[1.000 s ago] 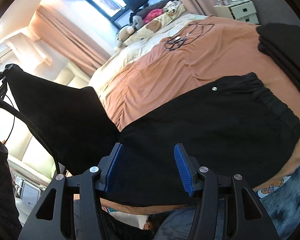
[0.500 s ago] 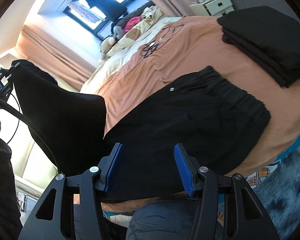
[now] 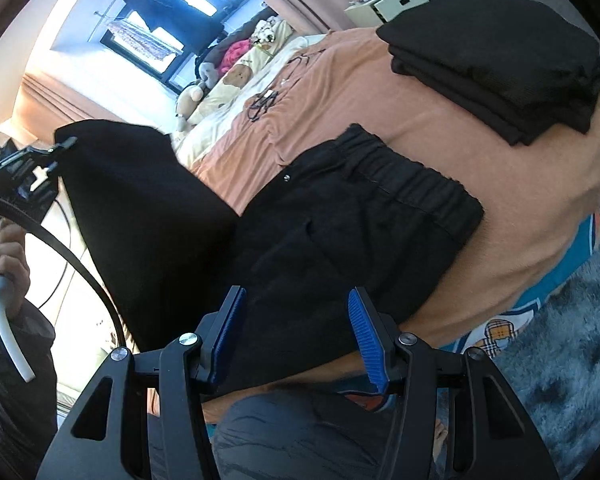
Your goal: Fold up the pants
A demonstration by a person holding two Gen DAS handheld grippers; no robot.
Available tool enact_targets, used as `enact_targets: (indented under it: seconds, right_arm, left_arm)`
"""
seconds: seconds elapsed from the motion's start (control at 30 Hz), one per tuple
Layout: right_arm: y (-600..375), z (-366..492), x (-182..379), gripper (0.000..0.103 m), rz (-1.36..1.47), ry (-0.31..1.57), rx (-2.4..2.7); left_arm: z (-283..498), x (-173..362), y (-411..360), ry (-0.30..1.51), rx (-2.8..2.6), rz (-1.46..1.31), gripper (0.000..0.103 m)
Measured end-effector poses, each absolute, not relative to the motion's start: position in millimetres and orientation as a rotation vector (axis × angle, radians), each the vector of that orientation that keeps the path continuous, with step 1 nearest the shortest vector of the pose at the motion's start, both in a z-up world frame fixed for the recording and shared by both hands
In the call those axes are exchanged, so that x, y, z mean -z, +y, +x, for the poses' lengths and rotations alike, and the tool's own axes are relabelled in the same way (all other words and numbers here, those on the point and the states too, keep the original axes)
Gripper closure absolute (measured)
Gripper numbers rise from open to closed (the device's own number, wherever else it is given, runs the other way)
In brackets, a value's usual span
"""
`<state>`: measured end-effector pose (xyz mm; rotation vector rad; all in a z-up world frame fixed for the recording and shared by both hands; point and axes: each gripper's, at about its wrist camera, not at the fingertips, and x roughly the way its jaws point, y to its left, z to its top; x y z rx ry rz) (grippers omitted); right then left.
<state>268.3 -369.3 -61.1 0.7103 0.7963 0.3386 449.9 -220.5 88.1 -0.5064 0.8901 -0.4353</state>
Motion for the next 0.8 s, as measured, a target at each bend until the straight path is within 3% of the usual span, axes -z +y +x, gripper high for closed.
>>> enact_targets:
  seconds: [0.43,0.53,0.63,0.7,0.8]
  right_arm:
    - [-387,245,67,0.052,0.743,0.833,-0.291]
    - [-391,243,65,0.052,0.746,0.841,-0.288]
    - [-392,239,60,0.052,0.747,0.844,-0.296]
    - [-393,238,58,0.052,0.749,0.838,-0.308]
    - [-392,243,55,0.047,0.766,0.825,-0.336]
  left_arm:
    - [441,-23,-337,1.063,0.655,-0.39,0.097]
    - [435,-1,-365,1.138,0.698,-0.346,0.089]
    - [427,17,-377,1.222,0.74,-0.304,0.071]
    - [420,23,-374,1.242,0.755,-0.297,0.043]
    - [415,18,-349,1.215,0.727,-0.31,0.03]
